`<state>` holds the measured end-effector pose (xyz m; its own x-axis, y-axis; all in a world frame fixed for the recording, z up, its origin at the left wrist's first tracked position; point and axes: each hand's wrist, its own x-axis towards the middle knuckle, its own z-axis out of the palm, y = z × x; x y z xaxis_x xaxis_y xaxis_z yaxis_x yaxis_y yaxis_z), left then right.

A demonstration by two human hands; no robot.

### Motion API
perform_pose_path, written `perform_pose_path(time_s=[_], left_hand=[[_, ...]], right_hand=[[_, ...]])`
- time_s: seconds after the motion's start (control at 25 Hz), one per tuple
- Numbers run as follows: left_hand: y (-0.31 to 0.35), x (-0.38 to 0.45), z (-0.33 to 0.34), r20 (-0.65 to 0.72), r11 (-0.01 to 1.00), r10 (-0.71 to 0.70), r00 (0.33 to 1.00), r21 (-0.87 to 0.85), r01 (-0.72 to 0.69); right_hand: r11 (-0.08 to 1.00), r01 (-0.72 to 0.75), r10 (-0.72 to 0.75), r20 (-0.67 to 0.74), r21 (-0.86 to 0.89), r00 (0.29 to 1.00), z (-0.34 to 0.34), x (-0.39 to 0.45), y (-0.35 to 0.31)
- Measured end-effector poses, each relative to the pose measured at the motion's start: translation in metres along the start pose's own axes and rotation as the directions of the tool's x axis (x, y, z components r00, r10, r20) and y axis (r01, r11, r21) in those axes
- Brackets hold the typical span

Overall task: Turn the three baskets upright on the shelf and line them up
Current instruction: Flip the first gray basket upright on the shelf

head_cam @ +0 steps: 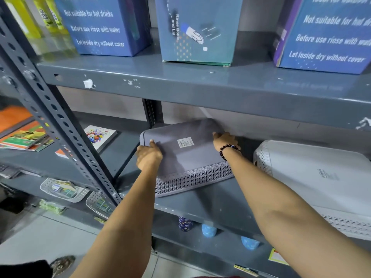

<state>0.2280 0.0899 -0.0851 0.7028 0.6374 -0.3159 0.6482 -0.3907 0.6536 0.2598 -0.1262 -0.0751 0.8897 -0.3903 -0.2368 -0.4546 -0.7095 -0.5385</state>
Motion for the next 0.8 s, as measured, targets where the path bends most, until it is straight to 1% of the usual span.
perform_pose_path(time_s=[0.08, 0.16, 0.32, 0.4, 0.44, 0.48, 0.52, 0.56, 0.6, 0.64, 0.68, 0.72, 0.76, 0.8], left_hand=[[0.000, 0.000, -0.001, -0.003, 1.000, 0.016, 1.000, -0.019, -0.016], [0.002, 0.001, -0.007, -0.004, 0.997, 0.060, 0.998, -0.046, -0.060], [0.019, 0.002, -0.022, -0.056, 0.966, 0.221, 0.974, -0.126, -0.226], [0.030, -0.001, -0.034, -0.083, 0.915, 0.306, 0.948, -0.250, -0.317], [0.034, -0.004, -0.041, -0.082, 0.867, 0.334, 0.939, -0.363, -0.340], [0.037, -0.001, -0.048, -0.056, 0.804, 0.360, 0.931, -0.488, -0.340], [0.039, 0.000, -0.056, 0.012, 0.728, 0.367, 0.930, -0.626, -0.279], [0.041, 0.005, -0.061, 0.100, 0.636, 0.352, 0.931, -0.755, -0.160], [0.038, 0.012, -0.064, 0.190, 0.556, 0.336, 0.923, -0.831, -0.032], [0.031, 0.019, -0.066, 0.240, 0.508, 0.334, 0.912, -0.860, 0.040], [0.021, 0.024, -0.065, 0.272, 0.487, 0.337, 0.901, -0.870, 0.080], [0.009, 0.026, -0.064, 0.285, 0.494, 0.326, 0.901, -0.864, 0.094], [-0.004, 0.024, -0.066, 0.290, 0.506, 0.298, 0.909, -0.856, 0.107], [-0.015, 0.019, -0.069, 0.295, 0.487, 0.289, 0.911, -0.864, 0.126]], right_hand=[[0.995, -0.052, 0.053, -0.015, 0.083, 0.998, -0.001, -0.002, -0.001], [0.980, -0.108, 0.119, -0.054, 0.169, 0.991, -0.004, -0.010, -0.003], [0.907, -0.172, 0.250, -0.162, 0.385, 0.955, -0.022, -0.035, -0.011], [0.824, -0.152, 0.310, -0.211, 0.546, 0.927, -0.033, -0.049, -0.012], [0.754, -0.096, 0.332, -0.251, 0.650, 0.909, -0.037, -0.056, -0.010], [0.655, -0.007, 0.347, -0.293, 0.755, 0.891, -0.040, -0.065, -0.008], [0.509, 0.086, 0.370, -0.308, 0.856, 0.876, -0.040, -0.073, -0.003], [0.333, 0.138, 0.404, -0.274, 0.933, 0.873, -0.040, -0.083, 0.000], [0.194, 0.160, 0.438, -0.232, 0.968, 0.869, -0.039, -0.093, 0.005], [0.099, 0.174, 0.462, -0.201, 0.980, 0.864, -0.037, -0.106, 0.010], [0.053, 0.176, 0.466, -0.180, 0.983, 0.866, -0.034, -0.115, 0.016], [0.040, 0.154, 0.449, -0.155, 0.987, 0.880, -0.030, -0.123, 0.023], [0.056, 0.123, 0.424, -0.136, 0.991, 0.895, -0.025, -0.129, 0.031], [0.080, 0.086, 0.405, -0.112, 0.993, 0.908, -0.021, -0.136, 0.038]])
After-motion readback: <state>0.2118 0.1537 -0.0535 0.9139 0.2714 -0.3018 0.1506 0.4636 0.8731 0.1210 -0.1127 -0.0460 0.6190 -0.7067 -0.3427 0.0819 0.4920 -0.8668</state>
